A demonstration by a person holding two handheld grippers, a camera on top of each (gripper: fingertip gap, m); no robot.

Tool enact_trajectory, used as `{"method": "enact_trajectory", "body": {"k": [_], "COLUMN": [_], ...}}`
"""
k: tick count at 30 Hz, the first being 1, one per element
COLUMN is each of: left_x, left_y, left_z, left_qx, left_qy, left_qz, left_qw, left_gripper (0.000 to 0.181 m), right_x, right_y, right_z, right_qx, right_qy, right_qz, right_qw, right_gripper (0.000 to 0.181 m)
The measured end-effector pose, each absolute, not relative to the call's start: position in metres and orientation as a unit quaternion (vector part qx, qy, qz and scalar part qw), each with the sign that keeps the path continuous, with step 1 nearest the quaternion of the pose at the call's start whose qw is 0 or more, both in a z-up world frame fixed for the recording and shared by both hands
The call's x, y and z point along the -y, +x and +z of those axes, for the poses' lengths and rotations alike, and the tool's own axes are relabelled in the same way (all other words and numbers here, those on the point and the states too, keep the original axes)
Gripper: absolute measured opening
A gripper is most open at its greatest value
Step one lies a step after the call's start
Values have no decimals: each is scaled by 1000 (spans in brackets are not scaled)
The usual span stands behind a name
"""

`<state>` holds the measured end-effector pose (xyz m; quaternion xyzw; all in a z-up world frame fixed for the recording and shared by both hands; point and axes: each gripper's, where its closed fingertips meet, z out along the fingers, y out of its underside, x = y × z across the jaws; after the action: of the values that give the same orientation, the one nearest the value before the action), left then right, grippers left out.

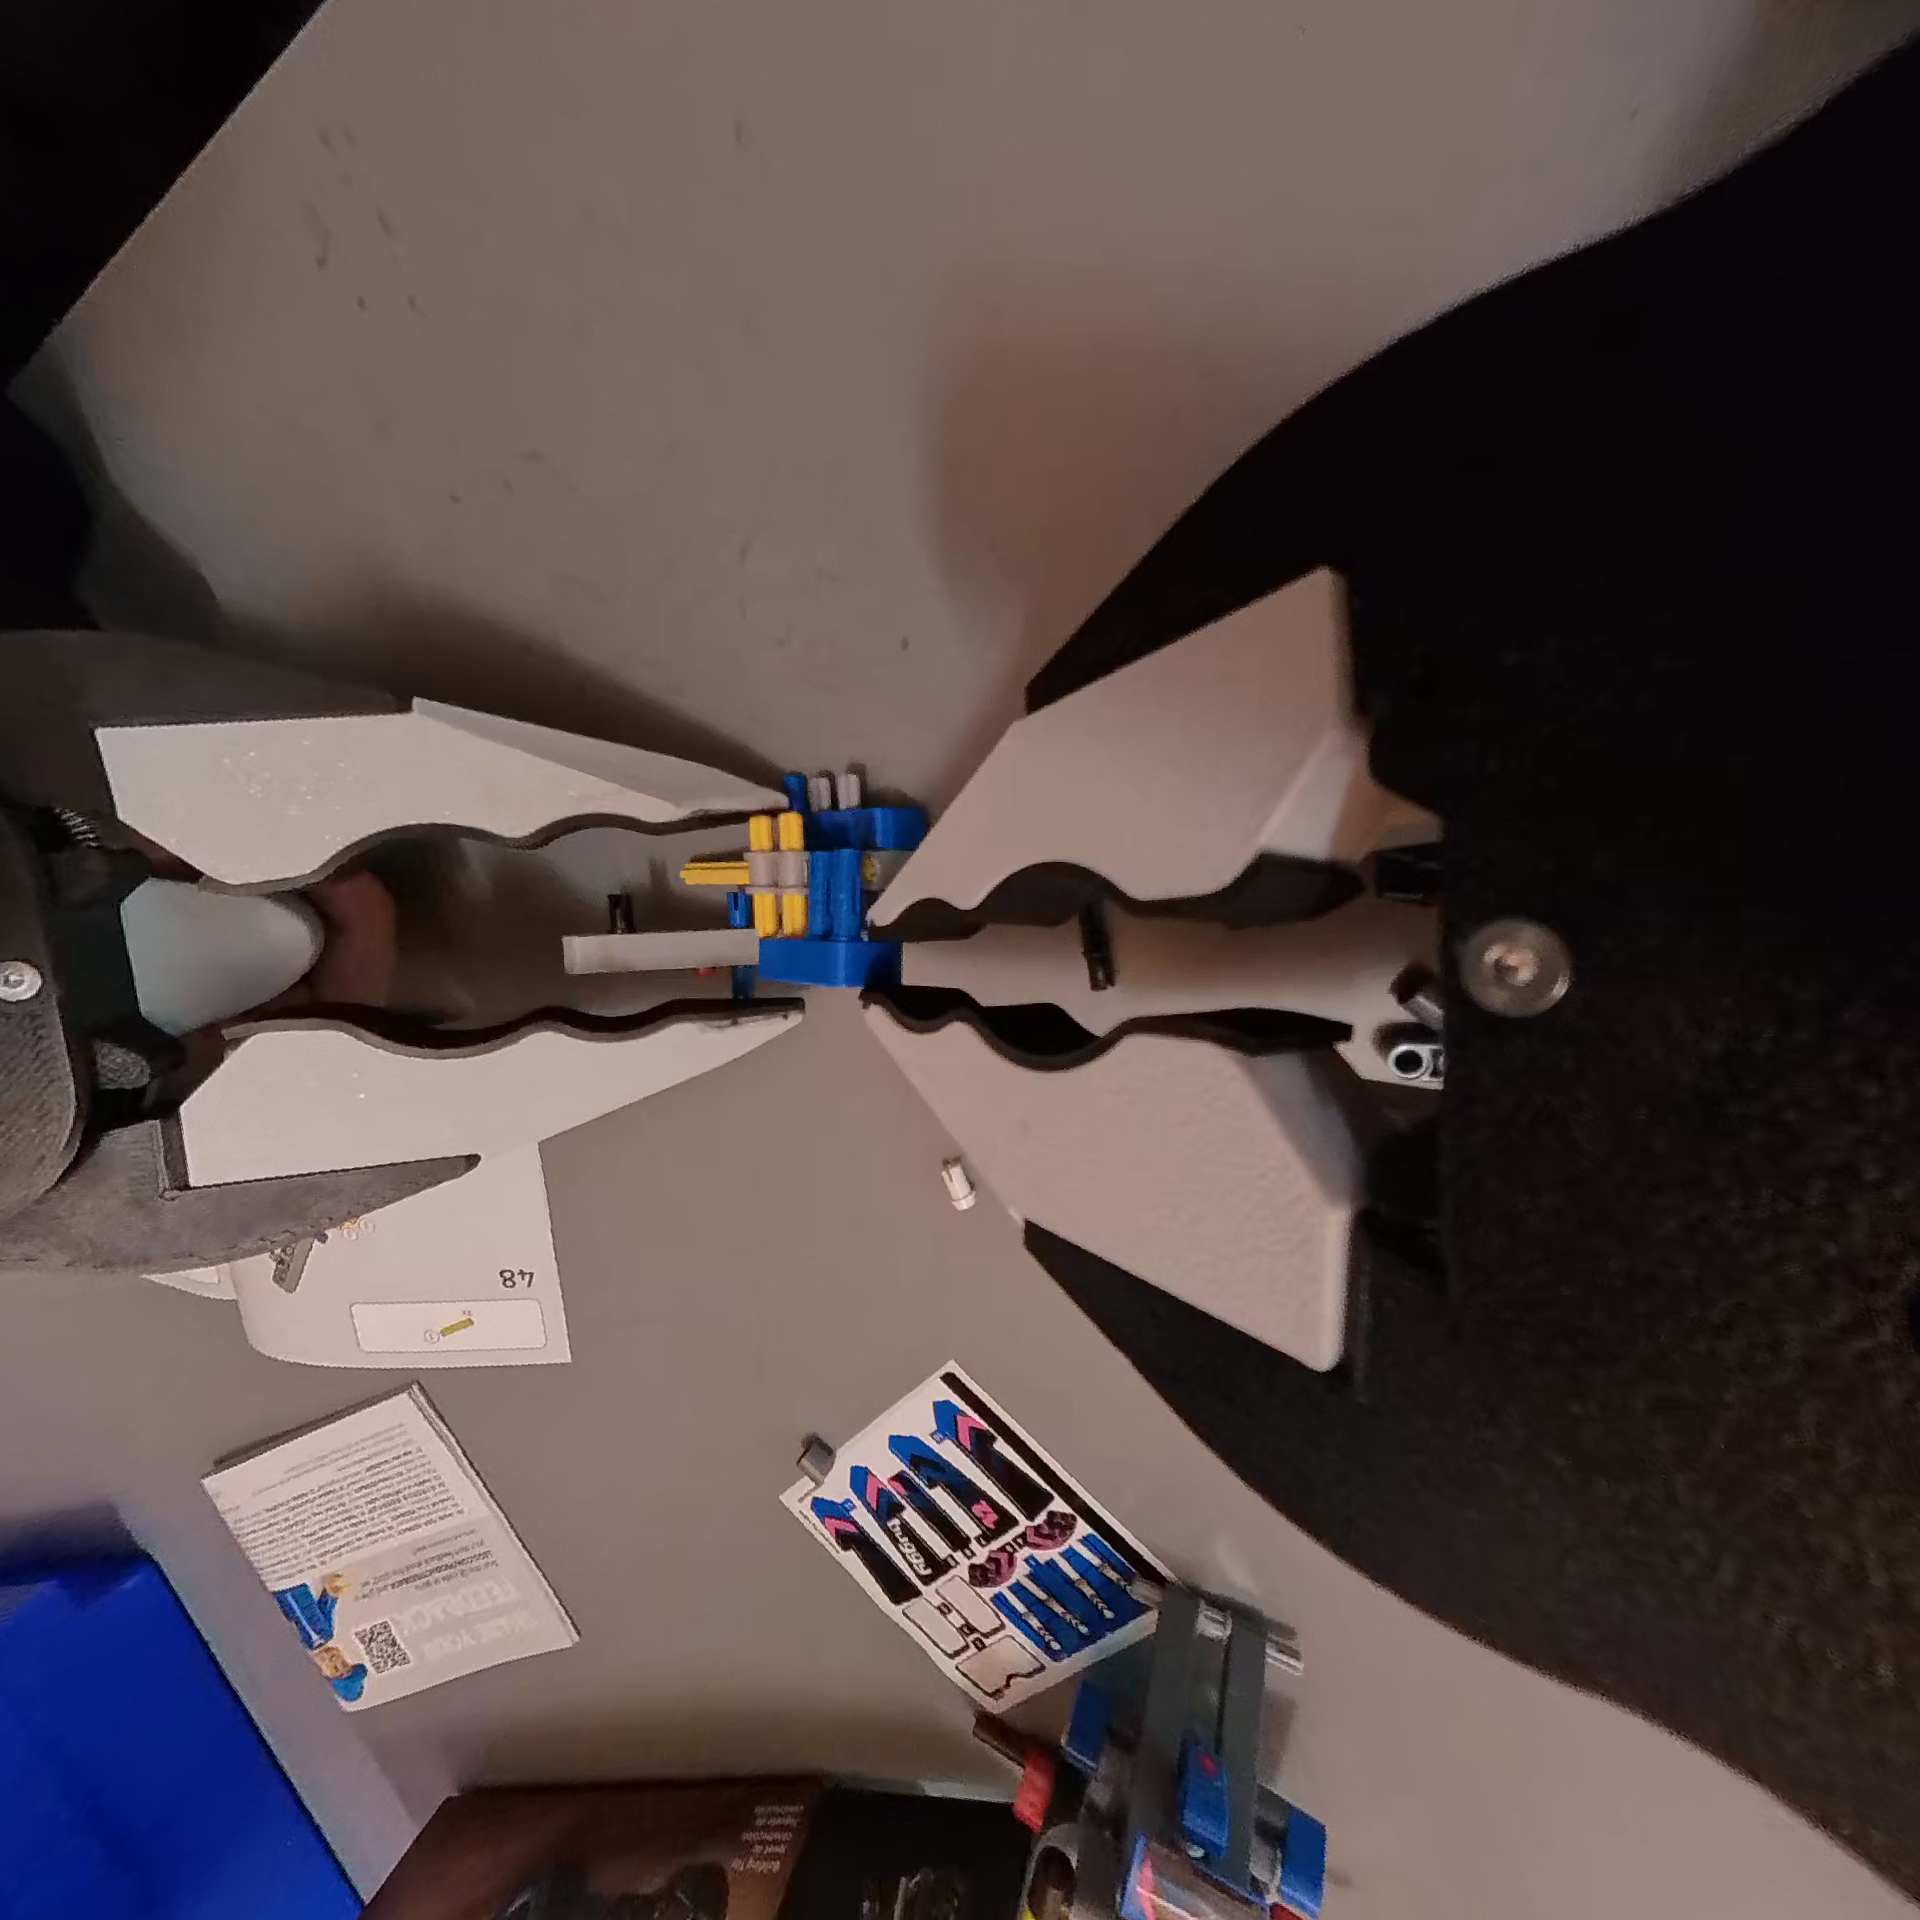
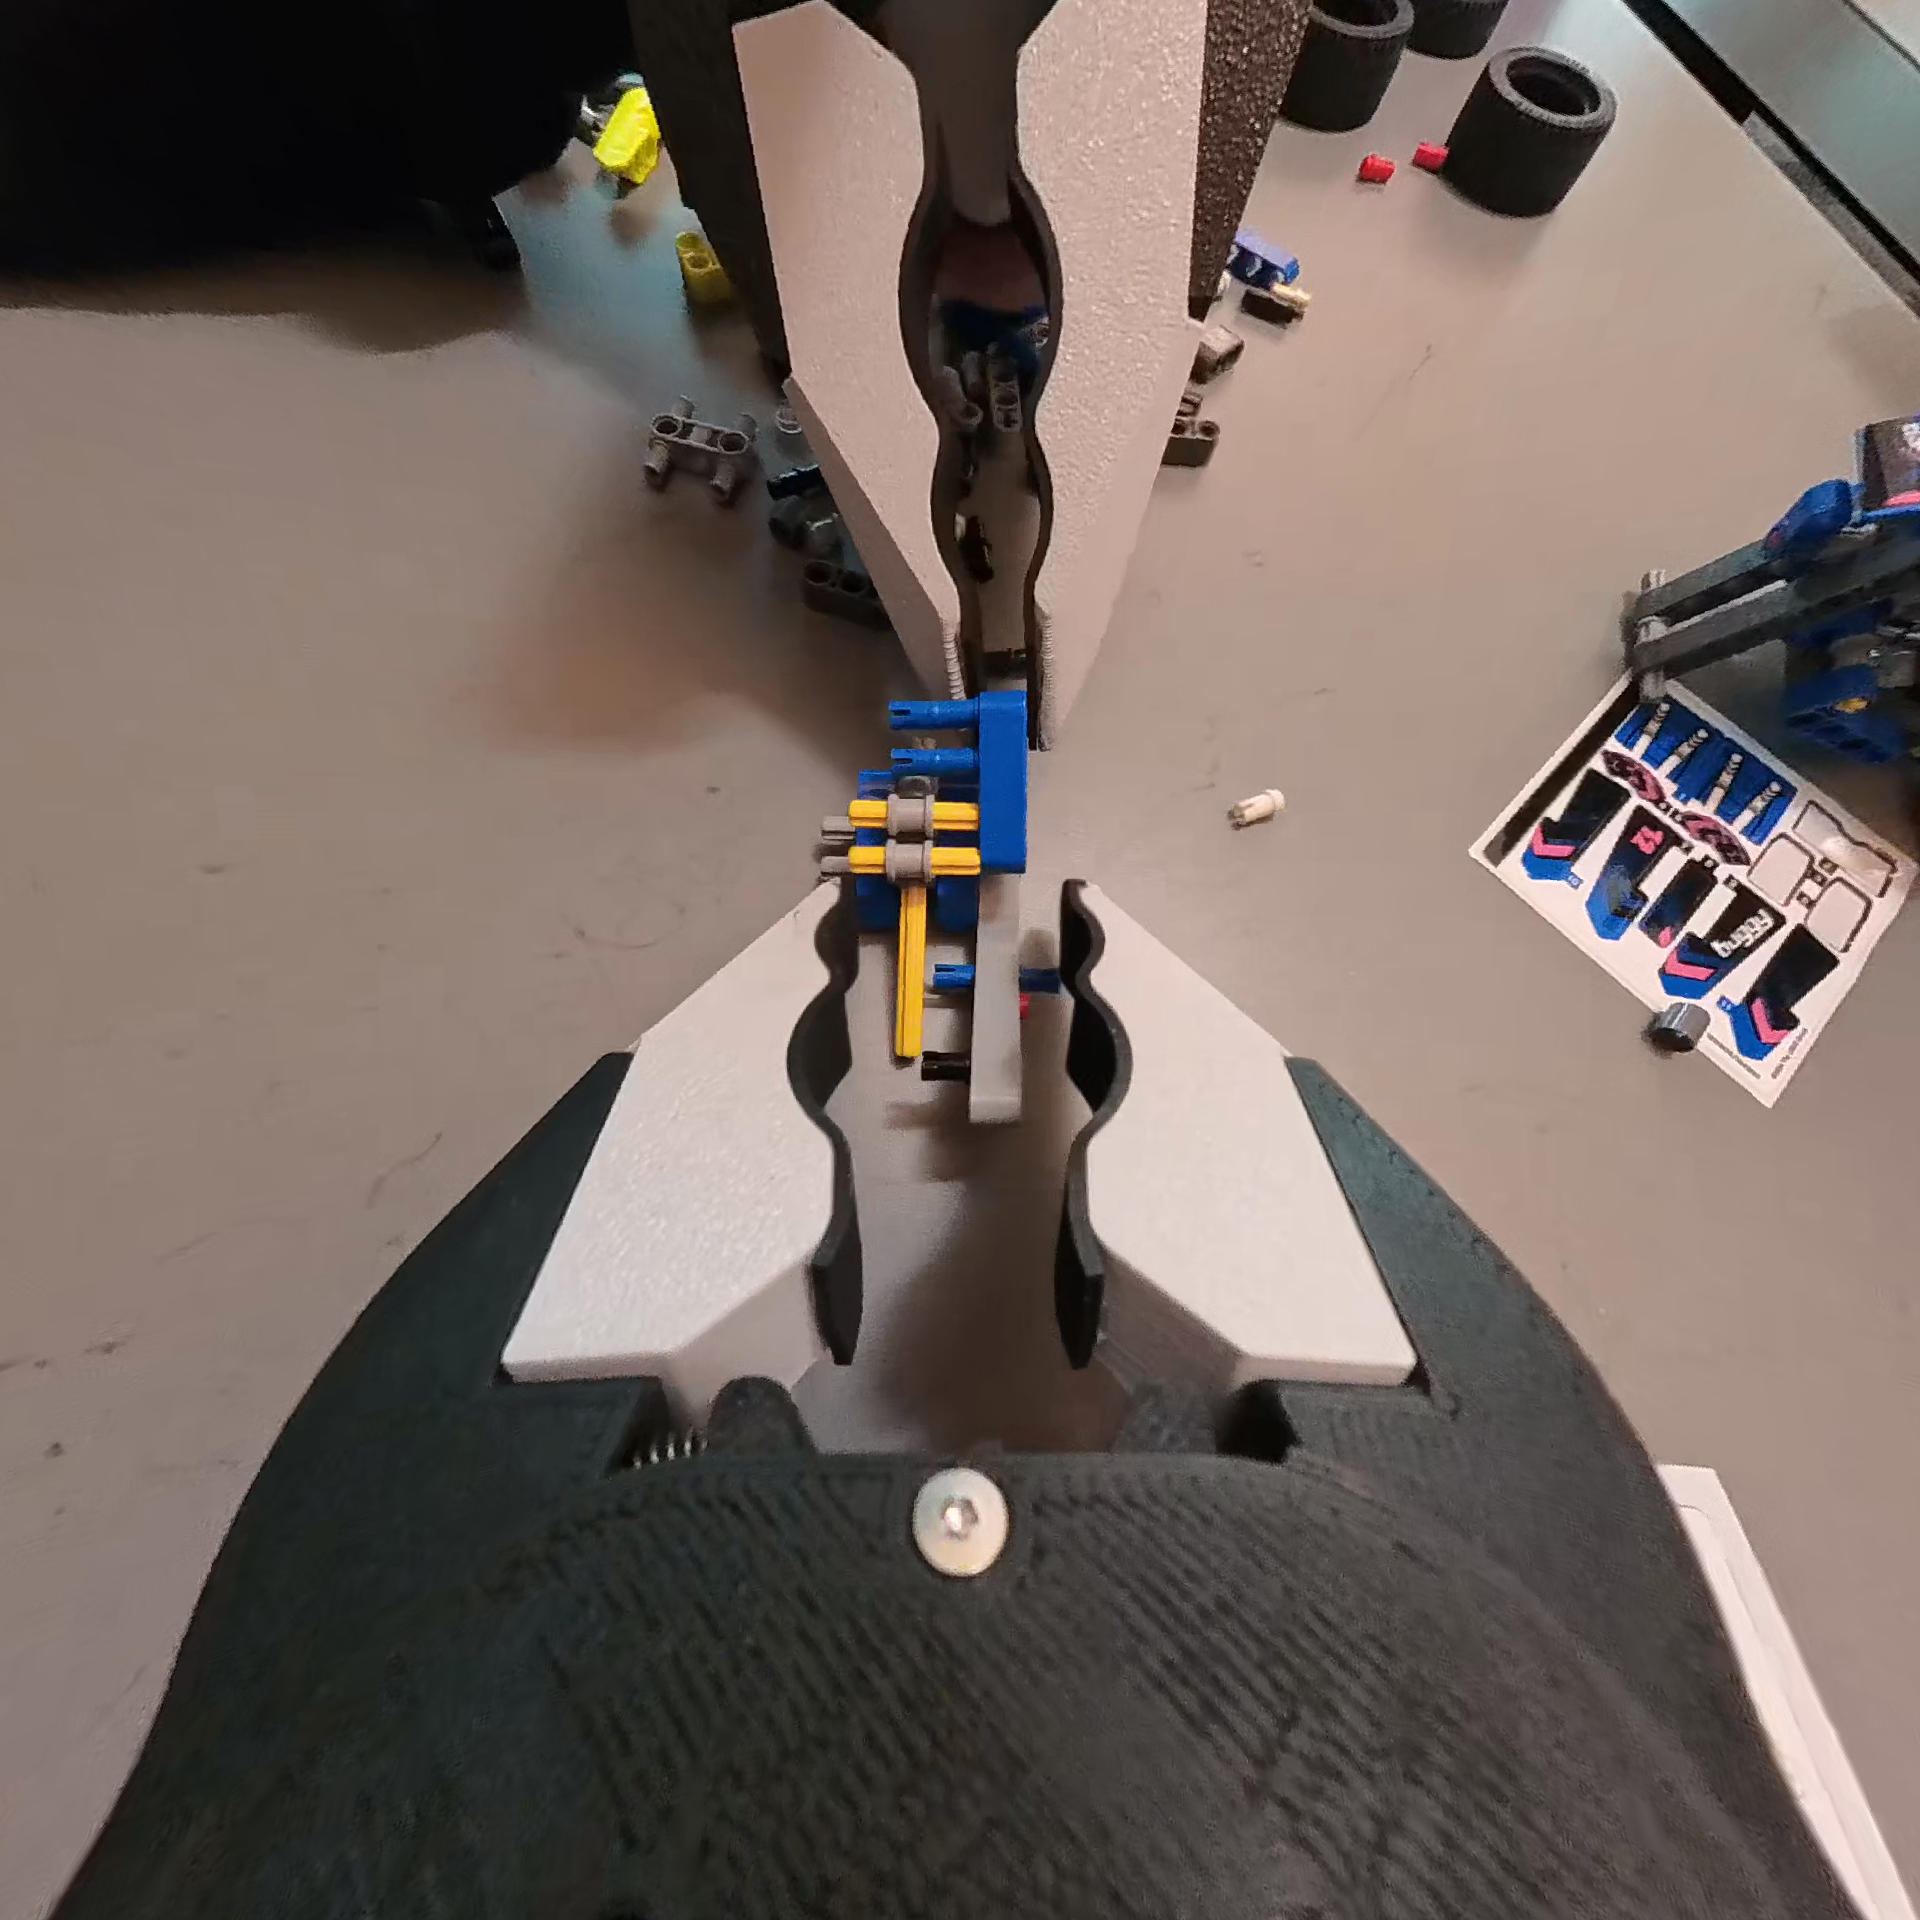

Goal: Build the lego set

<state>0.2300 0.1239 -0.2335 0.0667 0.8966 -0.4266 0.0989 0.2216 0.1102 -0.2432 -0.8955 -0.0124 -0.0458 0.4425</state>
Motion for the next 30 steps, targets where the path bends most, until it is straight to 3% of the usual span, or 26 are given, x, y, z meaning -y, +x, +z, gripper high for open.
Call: {"method": "enact_trajectory", "body": {"k": [8,30], "left_x": [-124,-125], "left_y": [225,223], "left_z": [-231,-232], "left_qx": [-897,-896], "left_qy": [52,26], "left_qz": [-429,-435], "left_qw": [92,90], "left_gripper": [4,4], "right_x": [-114,-115], "right_y": [208,213], "right_z": [-240,-244], "right_qx": [29,9], "right_qy": [-891,-896], "right_qz": [-28,-69], "right_qw": [453,439], "right_gripper": [47,44]}}
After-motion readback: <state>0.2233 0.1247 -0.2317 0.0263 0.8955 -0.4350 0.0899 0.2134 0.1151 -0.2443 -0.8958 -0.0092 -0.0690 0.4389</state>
